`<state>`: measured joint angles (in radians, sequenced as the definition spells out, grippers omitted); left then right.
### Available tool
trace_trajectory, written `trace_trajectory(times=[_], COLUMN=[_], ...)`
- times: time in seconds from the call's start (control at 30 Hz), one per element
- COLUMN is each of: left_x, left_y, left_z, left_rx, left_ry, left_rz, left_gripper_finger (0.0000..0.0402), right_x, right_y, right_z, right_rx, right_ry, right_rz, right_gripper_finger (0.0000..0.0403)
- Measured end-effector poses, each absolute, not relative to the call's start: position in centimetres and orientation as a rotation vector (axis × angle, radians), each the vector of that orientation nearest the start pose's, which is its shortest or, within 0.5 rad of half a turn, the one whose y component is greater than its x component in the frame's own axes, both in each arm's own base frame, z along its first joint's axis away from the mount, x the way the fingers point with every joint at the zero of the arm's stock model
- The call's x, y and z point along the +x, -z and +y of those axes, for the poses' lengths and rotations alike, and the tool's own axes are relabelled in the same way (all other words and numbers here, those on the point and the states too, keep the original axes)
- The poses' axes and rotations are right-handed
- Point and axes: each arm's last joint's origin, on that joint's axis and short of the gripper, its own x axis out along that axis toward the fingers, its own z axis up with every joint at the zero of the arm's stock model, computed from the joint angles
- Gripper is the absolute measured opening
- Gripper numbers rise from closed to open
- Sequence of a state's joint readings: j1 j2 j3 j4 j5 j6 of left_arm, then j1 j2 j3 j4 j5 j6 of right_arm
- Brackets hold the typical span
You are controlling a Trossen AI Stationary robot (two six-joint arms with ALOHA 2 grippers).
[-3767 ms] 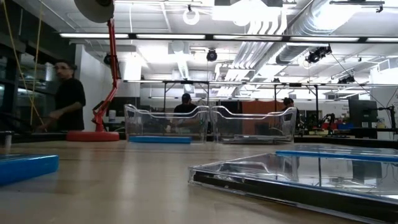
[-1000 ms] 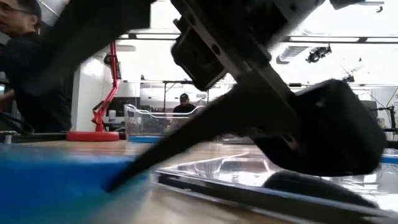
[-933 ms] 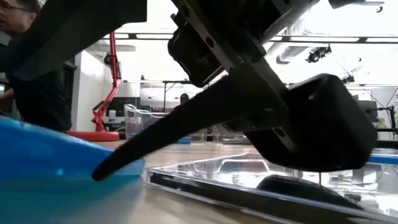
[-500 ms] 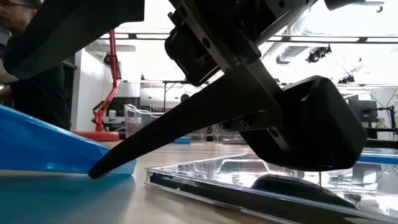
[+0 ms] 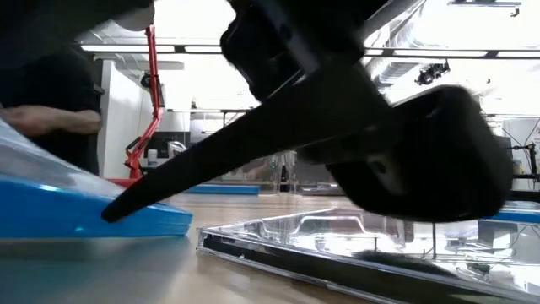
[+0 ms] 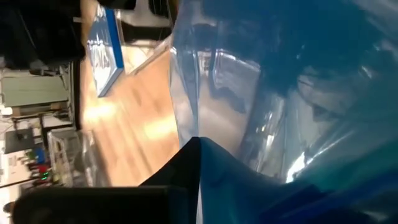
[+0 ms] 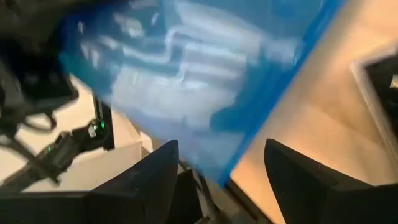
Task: Pick & place jewel cases by type
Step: Put the left blue cd case into the left transparent bin
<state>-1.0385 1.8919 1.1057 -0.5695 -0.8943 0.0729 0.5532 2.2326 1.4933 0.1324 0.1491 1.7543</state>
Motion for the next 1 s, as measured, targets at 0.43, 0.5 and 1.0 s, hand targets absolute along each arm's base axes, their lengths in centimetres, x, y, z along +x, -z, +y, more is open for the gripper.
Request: trace_trajectory(times=[0.43,0.5,1.0], left_x=[19.0,19.1,23.2], left_y=[-16.3,-17.4,-31.4], left_z=[-27.6,-27.7,-26.3], left_rx=[1.278,1.293,1.326], left_ry=[0.043,0.003,-0.293], left_rz=[0.828,0.816,0.695], left_gripper_finger=[0.0068,0.0068,0.0067], right_x=[38.7,38.0,34.4], right_y=[-19.6,-20.9,-26.8], right_z=[23.6,23.2,21.2], right_rx=[1.261,1.225,1.013], right_ry=[0.303,0.324,0.393], right_rz=[0.712,0.706,0.612], right_gripper_finger=[0.0220,0.0220,0.0220])
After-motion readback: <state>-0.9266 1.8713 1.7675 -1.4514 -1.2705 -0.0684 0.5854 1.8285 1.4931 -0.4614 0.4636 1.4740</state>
